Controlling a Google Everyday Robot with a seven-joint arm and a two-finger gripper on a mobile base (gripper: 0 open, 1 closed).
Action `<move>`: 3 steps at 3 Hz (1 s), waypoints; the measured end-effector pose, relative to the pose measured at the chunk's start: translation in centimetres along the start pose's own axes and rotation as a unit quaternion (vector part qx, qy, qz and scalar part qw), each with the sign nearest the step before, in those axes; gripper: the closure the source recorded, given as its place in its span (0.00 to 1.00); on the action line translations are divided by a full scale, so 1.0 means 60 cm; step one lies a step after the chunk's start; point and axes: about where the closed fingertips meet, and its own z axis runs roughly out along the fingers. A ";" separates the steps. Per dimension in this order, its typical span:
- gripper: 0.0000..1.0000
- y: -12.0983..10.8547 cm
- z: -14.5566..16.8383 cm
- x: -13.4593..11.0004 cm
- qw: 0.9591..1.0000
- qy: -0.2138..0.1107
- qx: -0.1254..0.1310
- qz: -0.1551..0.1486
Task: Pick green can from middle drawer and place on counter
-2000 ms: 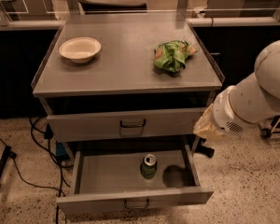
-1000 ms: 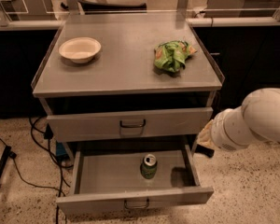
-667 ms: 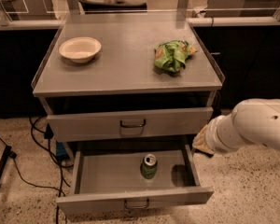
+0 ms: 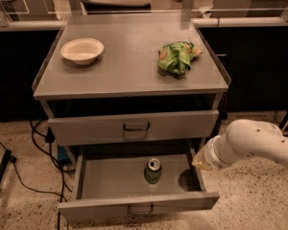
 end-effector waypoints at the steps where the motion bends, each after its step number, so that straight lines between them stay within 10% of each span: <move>1: 1.00 0.000 0.004 0.003 1.000 0.000 0.002 -0.001; 3: 1.00 -0.013 0.065 0.027 1.000 -0.023 0.006 0.004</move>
Offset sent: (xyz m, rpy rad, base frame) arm 0.0021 -0.0106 -0.0226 -0.0118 -0.0304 -0.0058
